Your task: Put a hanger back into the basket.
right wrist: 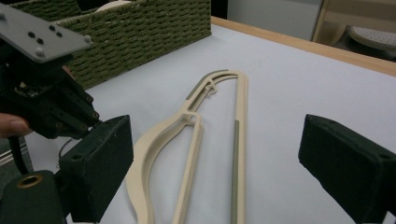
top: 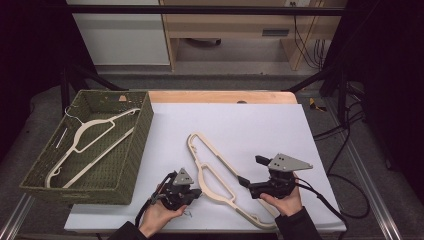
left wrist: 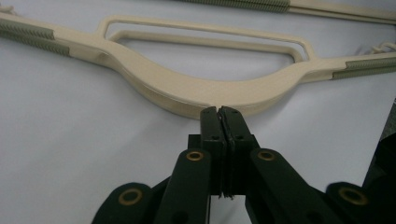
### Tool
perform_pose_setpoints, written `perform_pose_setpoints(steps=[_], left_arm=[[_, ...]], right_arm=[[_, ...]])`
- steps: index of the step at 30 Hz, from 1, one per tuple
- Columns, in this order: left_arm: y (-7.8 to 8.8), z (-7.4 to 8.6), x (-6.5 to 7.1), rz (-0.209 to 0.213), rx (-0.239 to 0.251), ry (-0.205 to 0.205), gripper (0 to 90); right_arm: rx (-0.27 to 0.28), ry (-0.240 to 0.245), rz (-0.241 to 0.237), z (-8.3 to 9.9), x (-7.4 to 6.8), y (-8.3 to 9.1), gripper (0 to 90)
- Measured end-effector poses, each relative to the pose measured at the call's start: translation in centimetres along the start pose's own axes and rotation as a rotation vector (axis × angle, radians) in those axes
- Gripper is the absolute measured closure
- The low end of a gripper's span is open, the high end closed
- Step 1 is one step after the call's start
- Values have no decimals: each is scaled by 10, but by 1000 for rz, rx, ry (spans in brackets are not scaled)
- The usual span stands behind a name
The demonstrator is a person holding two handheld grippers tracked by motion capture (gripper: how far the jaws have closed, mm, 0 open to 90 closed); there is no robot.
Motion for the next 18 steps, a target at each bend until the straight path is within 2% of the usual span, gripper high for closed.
perform_pose_setpoints(steps=[3, 9, 12, 16, 18], left_arm=[[3, -4, 3, -19, -3, -22, 888], [9, -14, 6, -13, -9, -17, 888], [13, -22, 9, -29, -17, -29, 888], [17, -29, 9, -28, -34, -15, 888], [18, -29, 8, -21, -19, -6, 888]], right_arm=[[1, 6, -10, -1, -5, -4, 120], [-10, 18, -47, -4, -19, -16, 142], [-25, 31, -68, -4, -26, -21, 154], [-34, 28, -87, -2, -32, -28, 173], [-44, 30, -90, -1, -35, -32, 182]])
Point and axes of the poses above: each handheld gripper's, and its own axes: y roughly backward along the jaws, z roughly out of its underside, x roughly to its right, the point moved 2 cm from there along -y, roughly forward along the jaws, and after that the axes turned 7 degrees about y, right-handed, at the moved point
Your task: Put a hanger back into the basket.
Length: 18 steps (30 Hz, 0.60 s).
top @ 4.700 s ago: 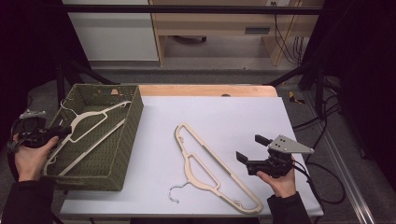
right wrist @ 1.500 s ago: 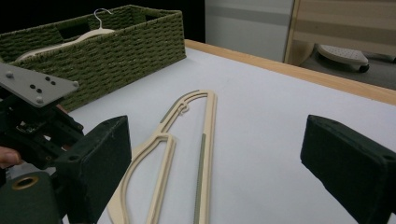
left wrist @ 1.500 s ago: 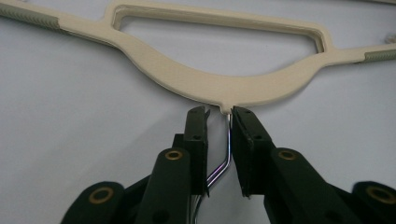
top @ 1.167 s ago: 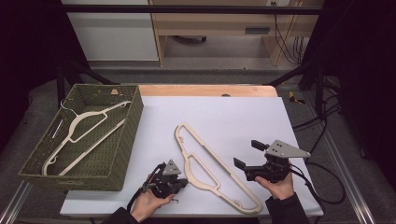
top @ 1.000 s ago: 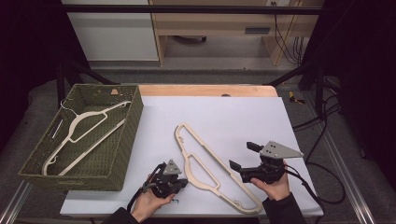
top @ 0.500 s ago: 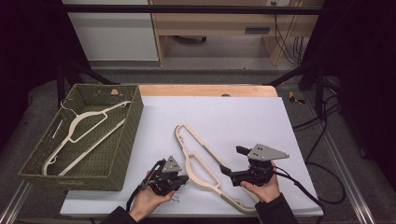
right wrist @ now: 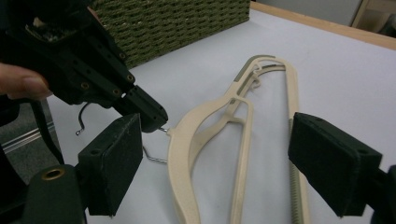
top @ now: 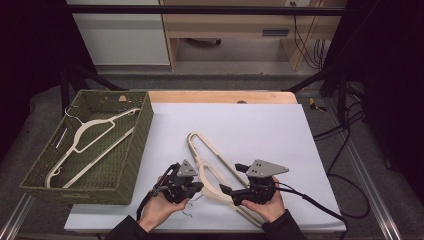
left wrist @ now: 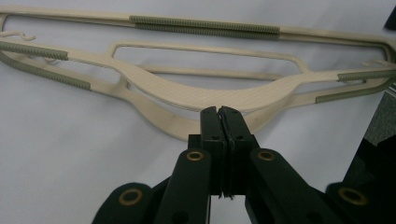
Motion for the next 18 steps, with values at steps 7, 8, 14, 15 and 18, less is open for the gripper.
perform_pose_setpoints(steps=[7, 8, 14, 15, 18], left_arm=[[2, 2, -1, -1, 4, -1, 888], [2, 2, 0, -4, 5, -4, 888], [2, 0, 2, -6, 13, -9, 888], [2, 0, 3, -2, 10, -12, 888], [2, 0, 3, -4, 17, -8, 888]], right_arm=[[-61, 20, -20, 6, -11, -16, 204], [-69, 9, -22, 7, -13, -18, 213], [-110, 9, -32, 13, -15, -26, 295], [-116, 16, -35, 14, -15, -28, 308], [-146, 31, -35, 19, -17, -34, 337]])
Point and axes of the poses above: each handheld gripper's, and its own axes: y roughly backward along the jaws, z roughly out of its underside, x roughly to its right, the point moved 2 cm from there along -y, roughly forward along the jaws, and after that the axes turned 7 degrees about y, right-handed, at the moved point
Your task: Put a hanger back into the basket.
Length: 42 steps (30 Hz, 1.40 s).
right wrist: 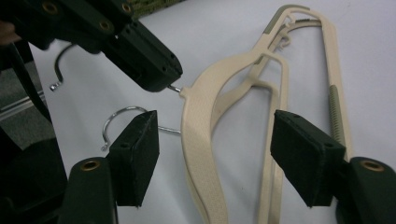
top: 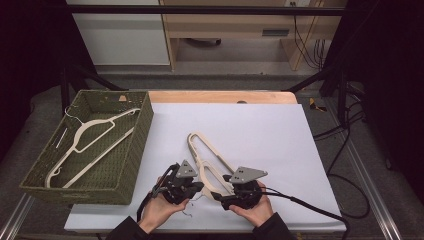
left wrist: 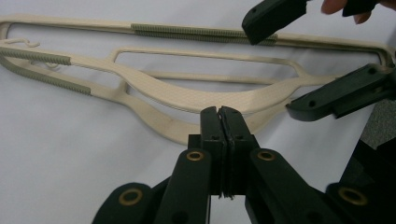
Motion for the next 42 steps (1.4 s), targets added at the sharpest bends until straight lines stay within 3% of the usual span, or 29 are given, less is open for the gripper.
perform_pose_setpoints(steps=[6, 13, 19, 22, 24, 30, 34, 38, 42], left_arm=[[1, -1, 1, -2, 8, -2, 888], [2, -2, 3, -3, 10, -5, 888], [2, -2, 3, 3, 13, 1, 888], [2, -2, 2, 4, 11, -3, 887], [2, -2, 2, 4, 17, -2, 887], [8, -3, 1, 5, 47, -7, 849], [30, -9, -2, 27, 135, -5, 729], [55, -13, -11, 9, 248, -21, 544], [70, -13, -27, 9, 324, 24, 406]], right_arm=[[-53, 43, -1, 2, -6, -10, 395], [-102, 83, 12, 5, -10, -15, 549], [-110, 104, 17, 7, -10, -18, 655], [-115, 110, -3, 7, -10, -18, 712], [-110, 116, -18, 7, -10, -18, 726], [-97, 130, -5, 6, -10, -16, 737], [-102, 141, 6, 6, -10, -14, 744], [-86, 135, 16, 3, -8, -9, 750], [-76, 135, 30, -1, -4, -2, 757]])
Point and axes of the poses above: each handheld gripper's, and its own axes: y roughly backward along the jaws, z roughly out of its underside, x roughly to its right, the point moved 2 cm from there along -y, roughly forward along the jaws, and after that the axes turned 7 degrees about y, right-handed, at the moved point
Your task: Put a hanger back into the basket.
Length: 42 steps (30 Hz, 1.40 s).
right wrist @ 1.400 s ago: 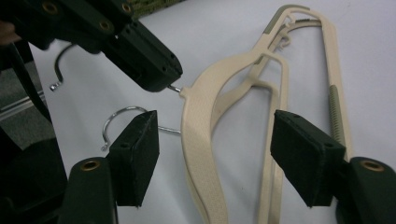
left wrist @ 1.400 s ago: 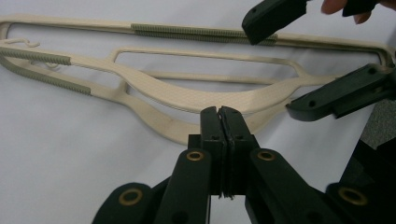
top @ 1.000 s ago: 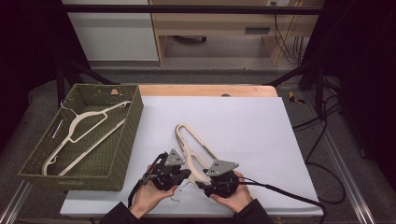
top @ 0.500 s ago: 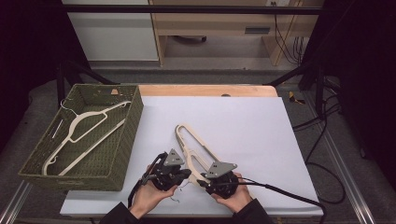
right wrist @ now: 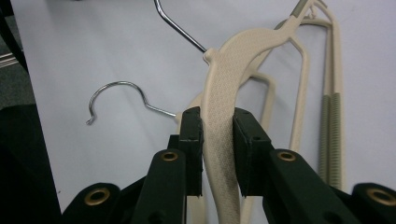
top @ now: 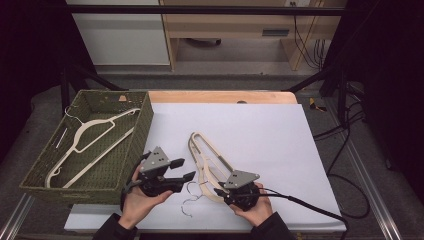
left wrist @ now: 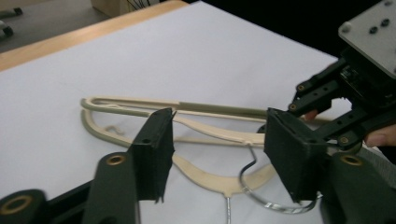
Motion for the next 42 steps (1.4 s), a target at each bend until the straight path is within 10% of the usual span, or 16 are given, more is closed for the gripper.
perform_pose_setpoints(steps=[24, 31, 42], left_arm=[[-5, 12, -24, -33, 39, 13, 85], [-5, 11, -20, -23, 35, 0, 81], [-11, 0, -4, 31, 17, -70, 80]], right_arm=[[34, -69, 211, 1, 48, 56, 867], [50, -92, 198, 2, 55, 63, 868], [145, -77, 17, -12, 42, 62, 868]])
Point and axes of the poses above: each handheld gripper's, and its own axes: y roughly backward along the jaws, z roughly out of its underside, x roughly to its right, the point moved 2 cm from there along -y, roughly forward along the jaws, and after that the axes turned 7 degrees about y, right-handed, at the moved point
